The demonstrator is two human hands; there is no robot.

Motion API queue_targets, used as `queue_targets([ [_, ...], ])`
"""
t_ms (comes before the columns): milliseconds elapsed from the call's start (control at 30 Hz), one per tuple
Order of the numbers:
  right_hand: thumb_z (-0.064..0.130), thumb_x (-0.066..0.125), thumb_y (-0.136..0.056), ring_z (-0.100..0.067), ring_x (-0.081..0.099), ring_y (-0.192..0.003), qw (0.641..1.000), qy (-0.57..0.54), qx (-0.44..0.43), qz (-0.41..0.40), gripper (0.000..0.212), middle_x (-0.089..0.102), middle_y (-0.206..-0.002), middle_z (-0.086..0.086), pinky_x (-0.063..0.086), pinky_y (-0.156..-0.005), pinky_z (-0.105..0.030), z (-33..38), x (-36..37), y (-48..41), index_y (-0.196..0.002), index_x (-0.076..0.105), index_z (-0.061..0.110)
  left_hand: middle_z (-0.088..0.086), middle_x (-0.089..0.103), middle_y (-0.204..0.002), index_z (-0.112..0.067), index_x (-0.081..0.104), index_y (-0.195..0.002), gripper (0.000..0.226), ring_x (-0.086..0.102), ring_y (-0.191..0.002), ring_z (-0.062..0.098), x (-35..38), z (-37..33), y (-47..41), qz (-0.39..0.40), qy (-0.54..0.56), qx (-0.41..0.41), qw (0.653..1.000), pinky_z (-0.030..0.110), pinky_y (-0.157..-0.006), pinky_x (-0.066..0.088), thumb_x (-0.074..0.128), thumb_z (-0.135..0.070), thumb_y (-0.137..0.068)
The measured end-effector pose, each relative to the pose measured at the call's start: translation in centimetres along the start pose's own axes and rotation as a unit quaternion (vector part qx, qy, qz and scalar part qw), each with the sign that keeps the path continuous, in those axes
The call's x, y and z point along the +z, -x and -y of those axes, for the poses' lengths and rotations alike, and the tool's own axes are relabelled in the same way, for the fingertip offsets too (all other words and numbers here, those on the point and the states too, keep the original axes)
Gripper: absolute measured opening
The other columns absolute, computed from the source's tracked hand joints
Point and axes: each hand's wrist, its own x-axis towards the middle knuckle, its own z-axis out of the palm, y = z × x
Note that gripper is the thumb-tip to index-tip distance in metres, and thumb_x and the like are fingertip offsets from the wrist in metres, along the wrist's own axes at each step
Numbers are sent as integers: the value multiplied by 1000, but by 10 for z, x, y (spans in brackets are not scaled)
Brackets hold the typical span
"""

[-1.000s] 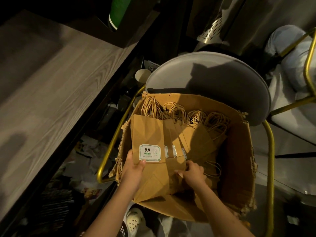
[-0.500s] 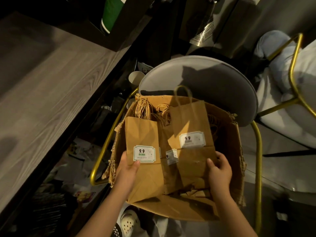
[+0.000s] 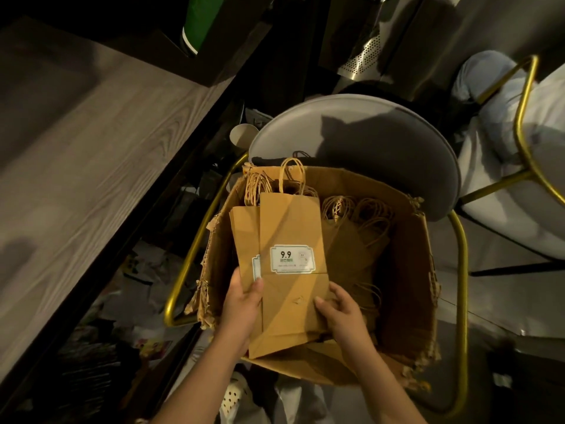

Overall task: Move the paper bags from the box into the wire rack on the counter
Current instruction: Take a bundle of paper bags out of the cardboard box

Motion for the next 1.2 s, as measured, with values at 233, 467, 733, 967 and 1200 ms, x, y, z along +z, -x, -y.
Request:
queue_targets([
  [233,5,64,-89,4,58,-96,999,13,-17,36,58,62,-106,19,53,-86,-29,-4,13,7,-142,45,18,-11,59,-122,-45,41,-127,69,56,-113,19,-6,6,0,1,-17,44,999,54,-94,47,73,-57,-67],
  [467,13,65,-90,-12,60,-104,999,1,18,32,39,66,-113,6,51,-78,-30,-1,16,-4,-126,60,25,-9,57,-125,-46,37,-132,58,53,-115,20,-15,4,-3,11,-15,41,999,55,-96,45,66,-23,-87],
  [733,15,55,-97,-15,55,-108,991,112,70,36,34,57,-126,1,49,-93,-34,-2,19,-45,-130,55,22,-9,51,-130,-42,33,-142,63,46,-123,24,-34,4,-8,-41,-25,29,998,52,-100,42,59,-14,-92],
  [967,-1,51,-95,-8,61,-82,986,112,121,0,43,59,-101,6,51,-63,-24,-13,42,-64,-133,49,18,-5,55,-129,-44,38,-137,60,51,-119,24,-35,4,-7,-50,-11,17,999,55,-97,45,59,-11,-91],
  [1200,4,55,-94,-16,56,-91,983,149,95,-49,34,61,-119,-6,50,-73,-28,-11,59,-72,-128,53,11,-9,56,-123,-45,37,-137,60,53,-115,21,-37,2,-4,-41,-3,16,999,49,-95,46,58,-11,-92],
])
